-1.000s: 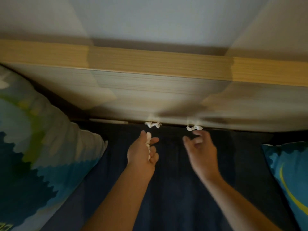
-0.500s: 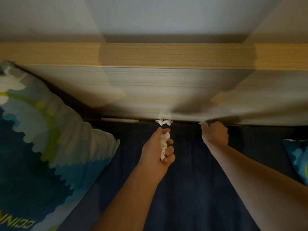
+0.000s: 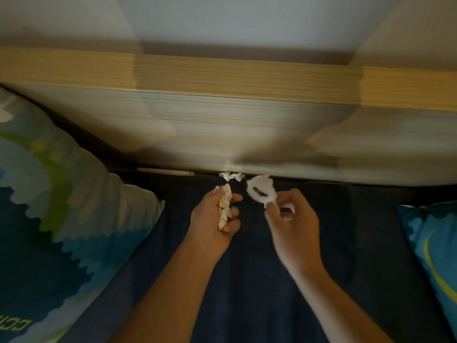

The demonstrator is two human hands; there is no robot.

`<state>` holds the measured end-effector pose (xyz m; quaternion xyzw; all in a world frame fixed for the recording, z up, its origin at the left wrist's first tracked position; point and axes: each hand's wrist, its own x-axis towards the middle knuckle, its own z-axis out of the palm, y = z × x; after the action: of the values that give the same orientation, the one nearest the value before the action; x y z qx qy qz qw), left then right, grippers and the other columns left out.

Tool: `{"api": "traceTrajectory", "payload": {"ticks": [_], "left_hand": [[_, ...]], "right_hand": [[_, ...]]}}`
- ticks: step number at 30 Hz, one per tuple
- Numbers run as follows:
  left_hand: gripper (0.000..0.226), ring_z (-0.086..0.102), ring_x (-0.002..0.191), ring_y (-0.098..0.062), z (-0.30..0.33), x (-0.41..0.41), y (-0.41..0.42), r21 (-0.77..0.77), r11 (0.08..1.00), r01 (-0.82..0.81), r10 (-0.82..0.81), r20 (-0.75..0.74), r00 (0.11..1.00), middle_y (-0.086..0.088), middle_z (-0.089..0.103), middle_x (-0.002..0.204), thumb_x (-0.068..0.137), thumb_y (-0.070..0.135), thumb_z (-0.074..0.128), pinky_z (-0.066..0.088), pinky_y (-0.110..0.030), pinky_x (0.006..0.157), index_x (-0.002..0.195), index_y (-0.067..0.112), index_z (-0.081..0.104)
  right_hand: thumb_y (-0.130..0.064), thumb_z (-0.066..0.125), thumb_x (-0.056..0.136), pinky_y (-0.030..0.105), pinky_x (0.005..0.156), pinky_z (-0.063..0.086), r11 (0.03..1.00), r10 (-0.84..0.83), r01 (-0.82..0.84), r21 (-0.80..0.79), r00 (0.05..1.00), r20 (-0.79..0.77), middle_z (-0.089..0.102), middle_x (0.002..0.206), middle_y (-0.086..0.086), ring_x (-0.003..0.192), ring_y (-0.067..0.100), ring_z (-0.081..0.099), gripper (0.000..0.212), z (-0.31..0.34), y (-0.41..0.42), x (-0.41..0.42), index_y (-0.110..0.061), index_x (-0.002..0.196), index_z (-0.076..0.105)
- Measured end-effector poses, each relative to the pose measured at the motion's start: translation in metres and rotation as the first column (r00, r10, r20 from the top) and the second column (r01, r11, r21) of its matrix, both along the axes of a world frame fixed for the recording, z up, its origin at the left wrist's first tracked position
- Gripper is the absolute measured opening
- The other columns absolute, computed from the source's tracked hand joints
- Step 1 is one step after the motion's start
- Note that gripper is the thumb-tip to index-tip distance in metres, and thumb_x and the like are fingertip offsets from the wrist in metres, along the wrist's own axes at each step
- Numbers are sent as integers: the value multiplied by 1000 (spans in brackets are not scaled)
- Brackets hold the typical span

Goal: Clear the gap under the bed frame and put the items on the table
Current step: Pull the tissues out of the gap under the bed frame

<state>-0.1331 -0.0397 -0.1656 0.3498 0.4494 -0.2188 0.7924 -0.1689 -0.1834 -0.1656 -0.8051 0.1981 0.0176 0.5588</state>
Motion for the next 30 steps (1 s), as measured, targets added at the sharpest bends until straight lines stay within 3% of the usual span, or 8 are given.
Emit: {"api": "traceTrajectory", "payload": {"ticks": [4,6,9,11,16,20,23,30], "left_hand": [[32,68,74,-24,6,1,-5,-102,994,37,-40,-36,999,-13,68,85,94,34,60,59,-32,58,104,5,66],[35,72,64,-22,9,1,-7,-71,991,112,-114,-23,993,-11,71,77,92,41,61,58,-30,54,91,8,71],[55,76,82,-23,11,-1,-10,-77,983,167,-165,24,986,-13,77,96,93,58,54,59,-32,65,109,9,75],[60,74,85,-22,12,-3,-10,-30,976,214,-212,59,975,-11,76,94,92,62,53,59,-31,68,111,9,75],[45,71,75,-17,16,-5,-13,39,948,316,-319,122,940,-5,74,80,90,58,55,53,-30,65,88,19,77],[47,67,72,-17,16,-9,-15,73,942,326,-333,134,933,-6,73,80,92,58,53,50,-27,55,85,19,78],[55,67,83,-22,15,-7,-12,87,938,336,-345,135,929,-10,75,91,93,63,48,49,-31,62,95,16,79],[54,71,82,-20,11,-9,1,4,980,197,-196,124,973,-8,72,86,85,66,56,48,-37,83,86,14,74]], "right_hand": [[-3,68,83,18,51,50,996,47,-51,71,998,51,69,83,-8,65,11,65,29,33,27,-15,-29,79,57],[-9,71,83,14,54,51,992,107,-112,63,991,76,69,84,-11,70,7,67,26,39,33,-12,-33,88,61],[-13,69,85,19,63,55,969,244,-242,-43,968,60,69,82,-14,76,4,67,21,36,33,-4,-32,94,70],[-11,67,88,25,65,56,940,327,-319,-119,944,55,70,84,-13,75,4,67,22,32,32,1,-30,98,73],[-11,71,91,19,61,59,963,266,-267,27,964,14,70,82,-29,77,-4,71,44,33,26,6,-53,89,57],[-19,68,93,21,57,60,950,297,-299,-85,954,-37,66,90,-11,78,5,68,25,31,25,14,-39,108,62],[-25,67,93,16,60,51,874,401,-399,-277,915,-53,53,91,-15,77,1,59,10,30,26,23,-33,100,68],[-23,71,88,30,63,57,878,441,-427,-215,897,21,65,75,-15,70,4,63,12,35,37,14,-32,79,68]]}}
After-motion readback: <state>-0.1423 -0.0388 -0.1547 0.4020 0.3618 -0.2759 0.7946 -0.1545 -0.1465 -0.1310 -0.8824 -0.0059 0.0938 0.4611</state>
